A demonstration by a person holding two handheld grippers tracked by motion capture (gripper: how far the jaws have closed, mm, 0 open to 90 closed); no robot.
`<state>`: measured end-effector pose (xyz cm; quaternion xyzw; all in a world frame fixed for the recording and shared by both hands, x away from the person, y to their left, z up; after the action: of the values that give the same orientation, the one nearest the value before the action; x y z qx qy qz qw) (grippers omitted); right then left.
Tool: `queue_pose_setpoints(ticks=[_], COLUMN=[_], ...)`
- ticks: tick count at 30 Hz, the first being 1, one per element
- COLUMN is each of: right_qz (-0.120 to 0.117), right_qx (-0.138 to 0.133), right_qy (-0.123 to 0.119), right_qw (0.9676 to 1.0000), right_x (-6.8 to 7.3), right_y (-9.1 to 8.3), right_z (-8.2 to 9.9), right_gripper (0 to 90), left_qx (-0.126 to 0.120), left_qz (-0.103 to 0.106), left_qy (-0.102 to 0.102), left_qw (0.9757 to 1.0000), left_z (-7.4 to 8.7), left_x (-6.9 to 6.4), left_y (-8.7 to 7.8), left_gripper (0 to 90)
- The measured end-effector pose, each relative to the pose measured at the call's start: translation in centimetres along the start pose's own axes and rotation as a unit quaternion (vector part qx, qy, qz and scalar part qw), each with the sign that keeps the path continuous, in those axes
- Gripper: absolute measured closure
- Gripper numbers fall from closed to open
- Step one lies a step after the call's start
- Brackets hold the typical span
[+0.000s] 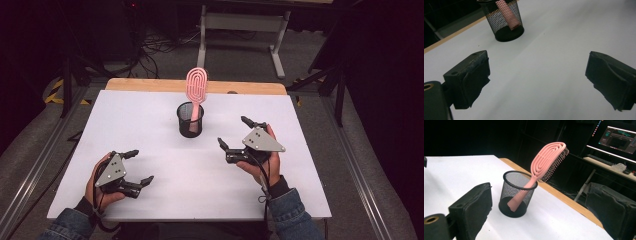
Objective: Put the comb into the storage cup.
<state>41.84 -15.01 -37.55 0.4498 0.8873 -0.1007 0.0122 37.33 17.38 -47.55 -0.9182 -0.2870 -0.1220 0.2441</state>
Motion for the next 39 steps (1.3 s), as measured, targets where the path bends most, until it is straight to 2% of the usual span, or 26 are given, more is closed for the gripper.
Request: queue_pose_setpoints(ticks=[13, 39], right_qz=[0.008, 0.036], right_qx=[0.008, 0.037], right_qy=[-0.006, -0.017], right_qw=[0.9999, 0.9985], right_x=[-0.5, -2.2], right_y=[-1.0, -3.0], right_z=[0.8, 3.7], right_gripper=[7.8, 8.0], left_qx=[0.0, 0.003], left_qz=[0.0, 0.002], left_qy=[-0.001, 0.001], left_qw=[1.0, 1.0], left_z=[0.0, 0.1], left_x=[0.0, -0.1], left_y=[0.1, 0.1], left_gripper=[6.5, 6.6])
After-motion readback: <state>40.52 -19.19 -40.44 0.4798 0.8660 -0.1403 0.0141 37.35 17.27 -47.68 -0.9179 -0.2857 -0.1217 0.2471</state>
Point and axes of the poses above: each handheld gripper's, and its own axes: y roughly forward along the jaws, z roughly out of its underside, x roughly to its left, the point moved 6 cm from there along y, roughly forward along the jaws, and after that the axes turned 12 degrees about y, right-handed, at the moved point
